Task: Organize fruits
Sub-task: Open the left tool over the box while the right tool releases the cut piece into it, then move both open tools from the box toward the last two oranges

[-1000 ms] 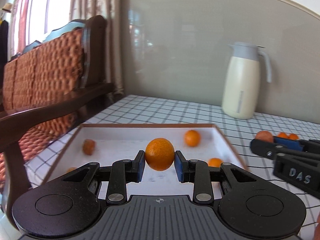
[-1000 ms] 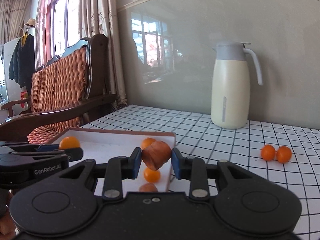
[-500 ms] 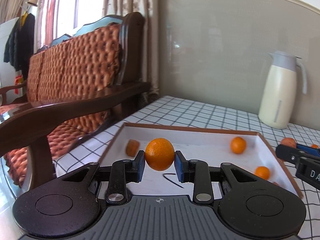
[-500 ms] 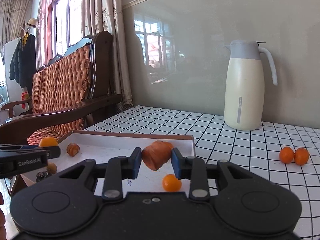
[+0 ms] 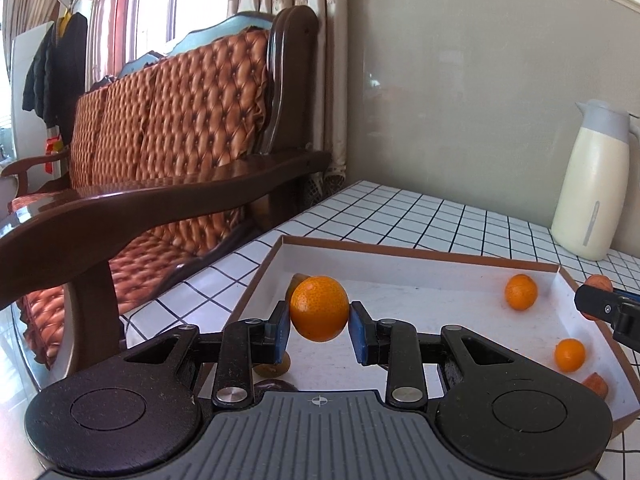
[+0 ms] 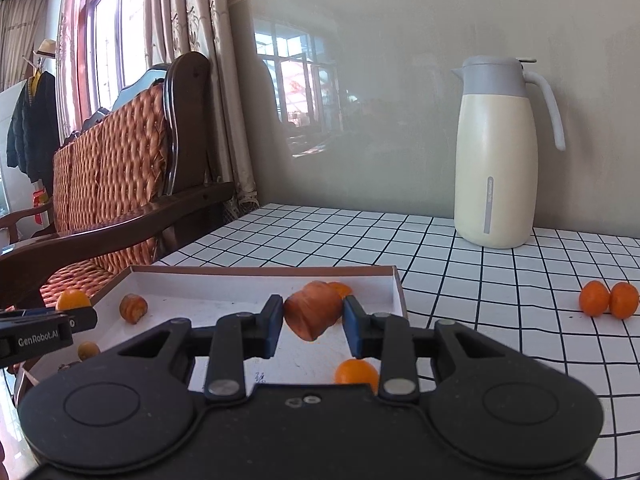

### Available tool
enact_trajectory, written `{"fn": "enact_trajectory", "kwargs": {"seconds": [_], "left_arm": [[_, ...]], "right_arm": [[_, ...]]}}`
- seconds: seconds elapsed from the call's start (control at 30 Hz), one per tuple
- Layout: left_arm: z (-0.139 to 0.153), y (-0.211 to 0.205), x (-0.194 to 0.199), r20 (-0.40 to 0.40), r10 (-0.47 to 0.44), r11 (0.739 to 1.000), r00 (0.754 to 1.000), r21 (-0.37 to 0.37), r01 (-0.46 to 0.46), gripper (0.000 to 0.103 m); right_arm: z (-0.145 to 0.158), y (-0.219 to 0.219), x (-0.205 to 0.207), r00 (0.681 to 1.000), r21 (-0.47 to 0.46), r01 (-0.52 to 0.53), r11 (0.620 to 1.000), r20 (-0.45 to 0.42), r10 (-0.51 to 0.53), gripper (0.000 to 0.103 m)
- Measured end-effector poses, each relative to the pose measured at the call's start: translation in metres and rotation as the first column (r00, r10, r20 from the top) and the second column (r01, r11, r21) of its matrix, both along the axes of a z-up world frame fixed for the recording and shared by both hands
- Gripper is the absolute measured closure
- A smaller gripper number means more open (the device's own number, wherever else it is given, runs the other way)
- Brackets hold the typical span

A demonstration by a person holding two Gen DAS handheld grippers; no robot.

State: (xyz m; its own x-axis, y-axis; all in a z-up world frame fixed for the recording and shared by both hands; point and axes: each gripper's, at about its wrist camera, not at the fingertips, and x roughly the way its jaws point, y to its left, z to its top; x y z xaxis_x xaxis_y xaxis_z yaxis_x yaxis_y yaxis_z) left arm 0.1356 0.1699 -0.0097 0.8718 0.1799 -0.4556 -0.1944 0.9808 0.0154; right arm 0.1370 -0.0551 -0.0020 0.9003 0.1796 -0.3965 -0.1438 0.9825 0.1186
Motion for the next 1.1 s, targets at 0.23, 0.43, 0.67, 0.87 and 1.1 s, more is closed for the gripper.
{"fn": "enact_trajectory", "kwargs": {"seconds": [0.23, 0.43, 0.67, 0.87, 1.1], "left_arm": [[-0.009, 0.002, 0.017, -0.027, 0.016, 1.000, 1.000, -0.004, -0.016, 0.071], [-0.004, -0.002, 0.023, -0.019, 0.048, 0.999, 0.999, -0.011, -0.048, 0.001], [0.019, -0.017, 0.001, 0.108, 0.060, 0.993, 0.992, 0.094, -0.070, 0.000], [0.022, -0.019, -0.005, 0.101, 0.033, 0.994, 0.994, 0.098, -0.043, 0.000], [0.021, -0.032, -0.011, 0.083, -0.001, 0.993, 0.997, 0.120, -0.009, 0.000]], "right_arm": [[-0.011, 0.001, 0.017, 0.999, -0.027, 0.038, 0.999, -0.030, -0.039, 0.078], [0.000, -0.006, 0.007, 0.994, -0.020, 0.091, 0.996, 0.067, -0.090, 0.025], [0.017, -0.018, -0.014, 0.975, 0.008, 0.109, 0.994, 0.195, -0.109, 0.006], [0.017, -0.023, -0.017, 0.979, 0.007, 0.095, 0.995, 0.180, -0.095, 0.006], [0.017, -0.027, -0.022, 0.981, 0.003, 0.087, 0.996, 0.171, -0.086, 0.006]]}}
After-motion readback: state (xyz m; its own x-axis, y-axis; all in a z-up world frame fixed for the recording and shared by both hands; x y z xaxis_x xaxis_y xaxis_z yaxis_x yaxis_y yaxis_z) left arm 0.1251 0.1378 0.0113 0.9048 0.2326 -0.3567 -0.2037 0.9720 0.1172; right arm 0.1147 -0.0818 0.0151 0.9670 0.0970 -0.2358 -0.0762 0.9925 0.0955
